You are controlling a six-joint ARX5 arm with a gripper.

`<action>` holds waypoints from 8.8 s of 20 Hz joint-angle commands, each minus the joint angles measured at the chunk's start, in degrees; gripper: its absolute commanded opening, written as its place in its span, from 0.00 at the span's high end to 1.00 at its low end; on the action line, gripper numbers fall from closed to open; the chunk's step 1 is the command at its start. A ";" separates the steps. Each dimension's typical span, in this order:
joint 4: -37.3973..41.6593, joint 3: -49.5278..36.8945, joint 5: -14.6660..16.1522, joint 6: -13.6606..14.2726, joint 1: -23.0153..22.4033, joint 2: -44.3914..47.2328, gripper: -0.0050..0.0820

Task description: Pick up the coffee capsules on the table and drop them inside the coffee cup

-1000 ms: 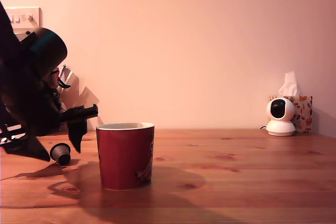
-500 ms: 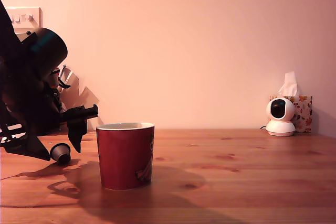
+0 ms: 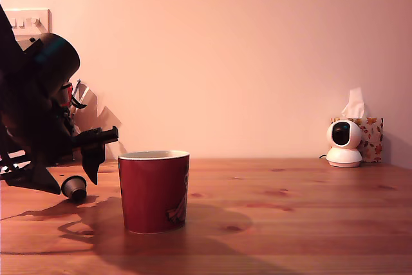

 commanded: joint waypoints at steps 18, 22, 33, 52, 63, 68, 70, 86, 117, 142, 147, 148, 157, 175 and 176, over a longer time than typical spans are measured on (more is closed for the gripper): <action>-0.04 0.20 0.74 0.33 0.22 2.80 0.68; -0.02 0.20 1.18 0.35 0.22 2.73 0.72; -1.57 0.20 4.09 4.94 0.17 1.11 0.74; -10.67 0.20 5.88 26.18 0.15 -9.57 0.74; -16.55 0.20 11.96 36.54 -2.21 -15.52 0.74; -17.42 0.20 13.22 40.52 -4.57 -16.24 0.74; -18.03 0.20 13.25 41.42 -5.51 -16.46 0.74; -18.25 0.20 16.24 42.38 -10.49 -16.55 0.74; -25.90 0.70 23.65 41.86 -13.03 -25.83 0.74; -21.31 0.70 25.16 42.12 -17.49 -18.64 0.74; -21.33 0.70 25.14 42.12 -17.49 -18.64 0.74; -21.33 0.70 25.14 42.12 -17.49 -18.64 0.74; -21.46 0.70 25.11 42.12 -17.49 -18.67 0.56; -26.23 0.83 24.48 41.38 -17.46 -24.59 0.71; -27.32 0.83 24.48 40.30 -17.46 -25.75 0.83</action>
